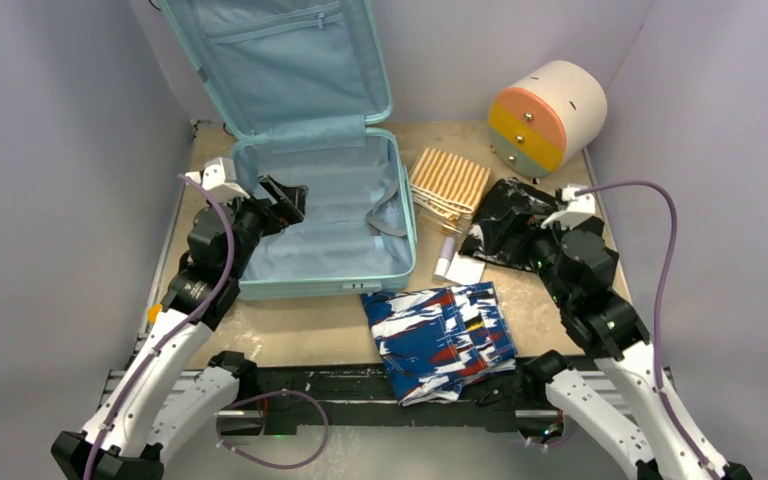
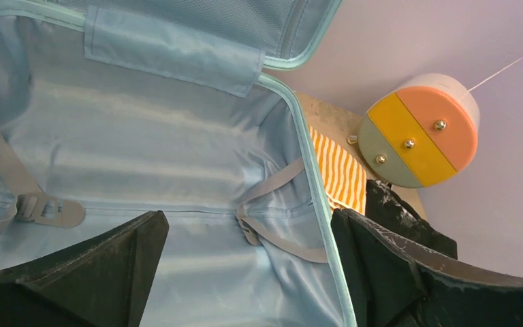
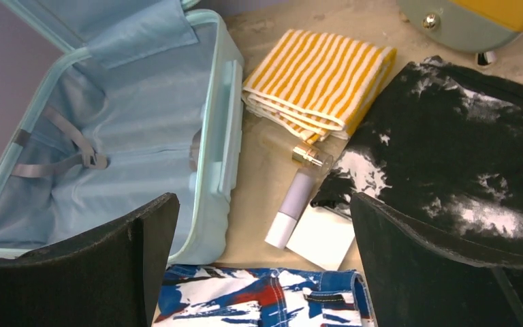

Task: Pack the luggage
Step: Pick up the clothes from the corner of the board.

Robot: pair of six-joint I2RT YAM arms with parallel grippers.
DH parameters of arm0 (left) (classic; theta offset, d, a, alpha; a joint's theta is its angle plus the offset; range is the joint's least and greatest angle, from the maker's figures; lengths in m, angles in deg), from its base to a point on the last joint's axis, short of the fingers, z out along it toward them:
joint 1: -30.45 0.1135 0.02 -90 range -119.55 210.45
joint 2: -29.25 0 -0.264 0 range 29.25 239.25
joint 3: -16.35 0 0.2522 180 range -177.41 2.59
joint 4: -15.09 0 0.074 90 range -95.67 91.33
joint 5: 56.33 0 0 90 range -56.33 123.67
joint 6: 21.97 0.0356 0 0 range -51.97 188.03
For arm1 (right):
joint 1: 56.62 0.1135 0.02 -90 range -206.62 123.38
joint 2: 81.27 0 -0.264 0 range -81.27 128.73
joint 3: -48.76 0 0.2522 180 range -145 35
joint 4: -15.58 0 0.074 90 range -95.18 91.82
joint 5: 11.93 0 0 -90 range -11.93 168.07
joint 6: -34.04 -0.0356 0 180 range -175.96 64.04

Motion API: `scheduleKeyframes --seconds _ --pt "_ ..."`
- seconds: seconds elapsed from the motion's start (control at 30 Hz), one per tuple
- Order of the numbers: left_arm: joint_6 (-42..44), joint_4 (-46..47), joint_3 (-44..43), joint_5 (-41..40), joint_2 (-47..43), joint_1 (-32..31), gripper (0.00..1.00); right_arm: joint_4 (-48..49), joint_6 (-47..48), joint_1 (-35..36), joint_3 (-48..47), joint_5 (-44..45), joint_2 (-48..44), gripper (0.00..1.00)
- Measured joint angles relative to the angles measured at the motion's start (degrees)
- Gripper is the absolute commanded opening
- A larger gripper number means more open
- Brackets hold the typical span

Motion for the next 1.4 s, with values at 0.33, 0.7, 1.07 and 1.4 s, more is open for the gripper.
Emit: scheduleKeyframes --seconds 0.33,0.7,1.07,1.4 --pt "6.86 -0.02 0.02 0.87 -1.92 0.00 0.98 1.05 5.84 0.00 1.18 -0.42 -6.03 0.99" --pt "11.80 -1.29 0.02 6.60 -0.63 0.00 0.94 3.45 6.12 -0.02 2.10 -4.83 -4.79 0.95" --pt "11.91 -1.22 0.02 12.09 -1.62 0.00 0.93 4.66 -2.64 -0.20 2.03 -3.43 11.17 0.94" --pt "11.50 -1.25 0.02 13.27 -3.87 0.00 0.93 11.13 -15.52 -13.03 11.98 -7.52 16.76 0.89"
